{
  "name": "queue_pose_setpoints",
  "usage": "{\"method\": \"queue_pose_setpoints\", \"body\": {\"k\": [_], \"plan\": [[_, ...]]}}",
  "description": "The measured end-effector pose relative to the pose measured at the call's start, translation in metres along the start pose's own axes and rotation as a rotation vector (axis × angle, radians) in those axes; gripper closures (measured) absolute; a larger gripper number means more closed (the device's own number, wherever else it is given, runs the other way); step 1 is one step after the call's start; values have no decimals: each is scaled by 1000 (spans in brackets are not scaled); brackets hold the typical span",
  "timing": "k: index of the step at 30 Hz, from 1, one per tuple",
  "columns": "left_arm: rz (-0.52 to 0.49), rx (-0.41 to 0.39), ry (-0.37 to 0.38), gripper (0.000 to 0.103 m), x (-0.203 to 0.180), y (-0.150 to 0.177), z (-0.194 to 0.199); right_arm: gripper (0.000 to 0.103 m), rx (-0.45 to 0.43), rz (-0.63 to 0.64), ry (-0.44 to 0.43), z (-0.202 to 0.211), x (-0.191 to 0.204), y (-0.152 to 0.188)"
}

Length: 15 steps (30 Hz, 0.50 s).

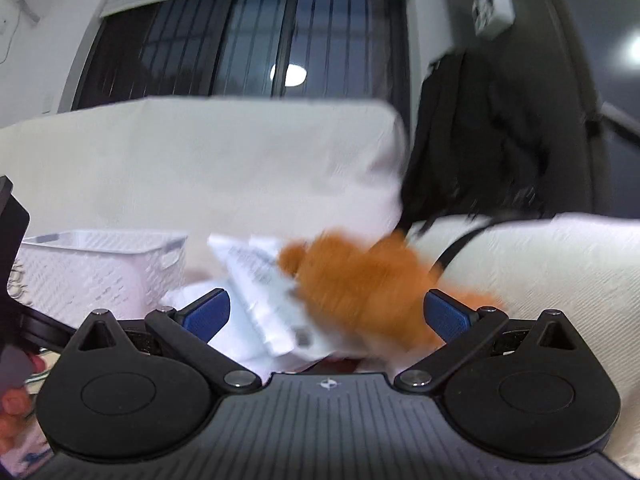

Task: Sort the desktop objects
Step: 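Reach the right gripper toward the brown teddy bear on the pile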

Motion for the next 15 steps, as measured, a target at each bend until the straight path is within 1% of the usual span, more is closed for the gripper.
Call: {"method": "queue_pose_setpoints", "body": {"k": [2, 6, 11, 13, 15], "plan": [[-2, -2, 5, 0, -2, -1, 0, 1, 8, 4, 38, -3, -4, 0], [-16, -4, 23, 0, -9, 0, 1, 1, 60, -56, 40, -9, -13, 1], [-44, -14, 43, 0, -19, 1, 5, 1, 127, -106, 49, -11, -18, 9], [-49, -18, 45, 0, -21, 1, 7, 1, 166, -125, 63, -10, -20, 20], [-46, -19, 49, 0, -20, 1, 8, 1, 180, -155, 68, -10, -23, 21]]}}
Point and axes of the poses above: each gripper's, at about its wrist camera, not at the fingertips, and z roughly against the way its jaws point, x to its left, y to its underside, the point moved 10 cm from there along -z, roughly the way its jaws point, and after that the axes turned 14 degrees about -z, right-handed, at the moved point
